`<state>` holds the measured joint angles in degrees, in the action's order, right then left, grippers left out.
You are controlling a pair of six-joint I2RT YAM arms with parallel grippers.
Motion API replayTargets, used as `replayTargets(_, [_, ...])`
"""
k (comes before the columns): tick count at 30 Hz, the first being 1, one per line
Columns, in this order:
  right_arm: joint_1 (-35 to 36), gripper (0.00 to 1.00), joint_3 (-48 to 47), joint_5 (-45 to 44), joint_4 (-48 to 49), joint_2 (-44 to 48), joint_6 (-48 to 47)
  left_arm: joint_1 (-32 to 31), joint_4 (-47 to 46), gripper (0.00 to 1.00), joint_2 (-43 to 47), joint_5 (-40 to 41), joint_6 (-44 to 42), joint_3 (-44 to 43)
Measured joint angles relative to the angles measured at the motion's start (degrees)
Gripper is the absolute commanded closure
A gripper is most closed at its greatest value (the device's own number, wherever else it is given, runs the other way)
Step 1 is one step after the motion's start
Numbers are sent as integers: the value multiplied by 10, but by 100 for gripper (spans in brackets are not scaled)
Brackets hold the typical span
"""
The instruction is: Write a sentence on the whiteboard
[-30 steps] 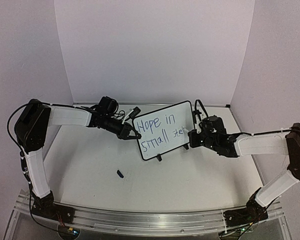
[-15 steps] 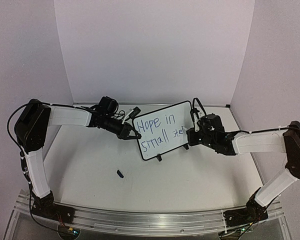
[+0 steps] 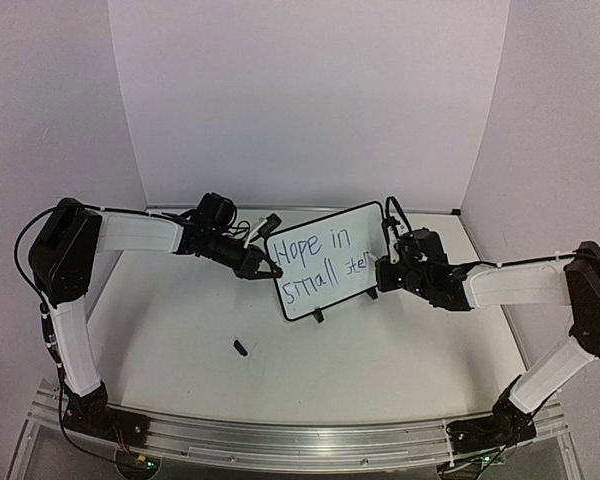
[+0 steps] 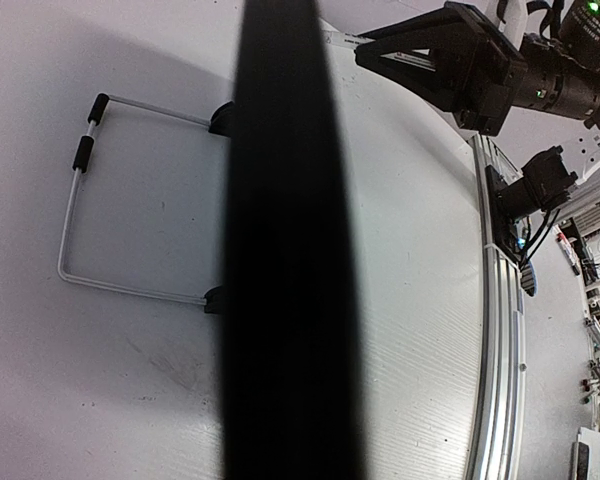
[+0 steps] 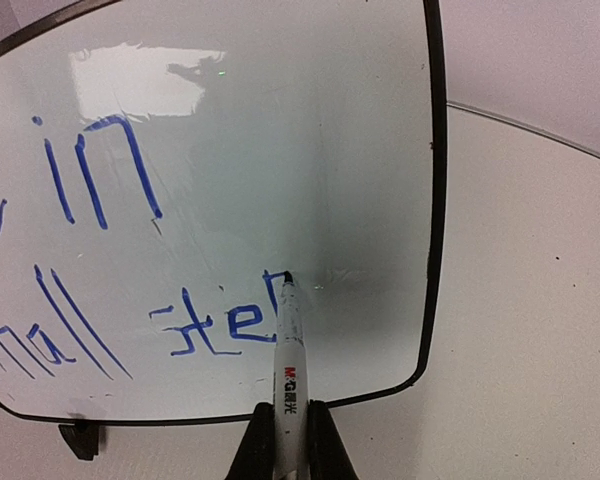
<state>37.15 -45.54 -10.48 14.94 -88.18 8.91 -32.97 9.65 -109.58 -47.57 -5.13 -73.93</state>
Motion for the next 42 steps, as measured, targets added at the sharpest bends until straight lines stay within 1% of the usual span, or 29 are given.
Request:
replayTargets(16, [0, 100, -2, -10, -1, -15, 8, 0, 2, 100, 0, 0, 1, -2])
replayTargets(30, [0, 100, -2, 19, -1, -13, 3, 0, 5, 100, 0, 0, 2, -3])
replayTargets(36, [0, 100, 15, 23, 2, 14, 4, -1, 5, 100, 0, 1, 0, -3])
replayTargets(39, [0, 100, 27, 10, 1, 41, 8, -1, 5, 100, 0, 1, 0, -3])
replayTargets(42, [-2, 100, 27, -2, 2, 45, 10, -1, 5, 100, 0, 1, 0, -3])
